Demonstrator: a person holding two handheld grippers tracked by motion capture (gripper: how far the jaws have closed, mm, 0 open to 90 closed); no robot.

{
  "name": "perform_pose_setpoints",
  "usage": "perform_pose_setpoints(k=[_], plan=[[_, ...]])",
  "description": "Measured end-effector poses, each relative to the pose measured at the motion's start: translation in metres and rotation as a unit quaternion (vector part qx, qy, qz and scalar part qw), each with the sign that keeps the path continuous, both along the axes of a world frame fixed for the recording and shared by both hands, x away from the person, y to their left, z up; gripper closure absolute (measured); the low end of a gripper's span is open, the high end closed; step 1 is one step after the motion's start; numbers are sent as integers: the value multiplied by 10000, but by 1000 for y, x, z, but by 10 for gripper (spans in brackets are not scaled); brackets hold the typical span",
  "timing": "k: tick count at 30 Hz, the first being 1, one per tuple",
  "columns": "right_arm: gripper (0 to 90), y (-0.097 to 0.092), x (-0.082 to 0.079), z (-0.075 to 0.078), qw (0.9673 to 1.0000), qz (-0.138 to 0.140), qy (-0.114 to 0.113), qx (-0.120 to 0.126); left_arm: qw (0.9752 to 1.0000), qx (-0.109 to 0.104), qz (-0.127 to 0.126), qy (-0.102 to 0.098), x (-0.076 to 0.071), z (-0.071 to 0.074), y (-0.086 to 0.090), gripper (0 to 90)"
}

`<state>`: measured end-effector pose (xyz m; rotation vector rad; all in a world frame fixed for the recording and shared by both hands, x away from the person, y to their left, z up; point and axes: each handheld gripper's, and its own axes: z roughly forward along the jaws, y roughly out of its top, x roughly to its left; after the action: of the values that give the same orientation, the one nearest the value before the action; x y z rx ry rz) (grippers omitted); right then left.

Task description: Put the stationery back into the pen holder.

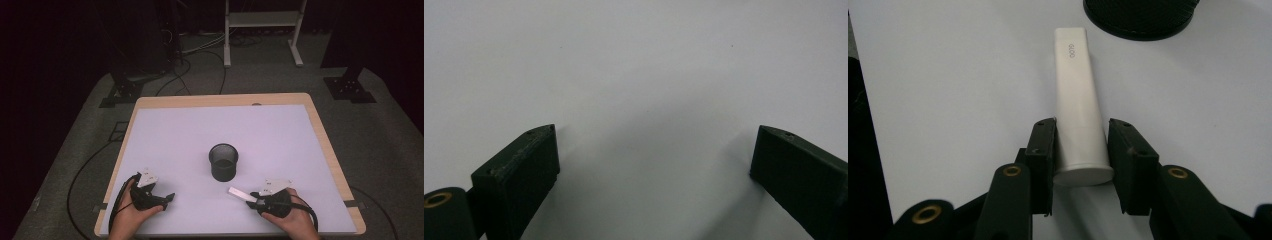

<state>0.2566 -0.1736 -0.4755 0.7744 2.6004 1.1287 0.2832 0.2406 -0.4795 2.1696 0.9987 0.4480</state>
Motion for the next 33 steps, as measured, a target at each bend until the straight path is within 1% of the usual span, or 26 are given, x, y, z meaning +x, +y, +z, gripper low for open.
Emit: perform_pose_setpoints(k=[3, 5, 8, 10, 20, 25, 33], plan=[[639, 0, 0, 0, 10000, 3, 3, -8, 10000, -2, -1, 3, 0, 0, 0, 46], [640, 0, 1, 1, 10000, 17, 43, 0, 10000, -2, -1, 2, 0, 0, 0, 46], [641, -1, 3, 2, 9999, 18, 124, 42, 10000, -3, 0, 4, 0, 0, 0, 46], [641, -2, 3, 5, 9998, 12, 157, 122, 10000, -4, 0, 6, 0, 0, 0, 46], [641, -4, 4, 22, 9995, 50, 68, 303, 10000, -5, 1, 8, 0, 0, 0, 46], [642, -3, 6, 32, 9990, 88, -8, 446, 10000, -7, 1, 7, 0, 0, 0, 46], [642, 0, 11, 46, 9982, 164, -21, 571, 10000, -7, -1, 9, 0, 0, 0, 46]])
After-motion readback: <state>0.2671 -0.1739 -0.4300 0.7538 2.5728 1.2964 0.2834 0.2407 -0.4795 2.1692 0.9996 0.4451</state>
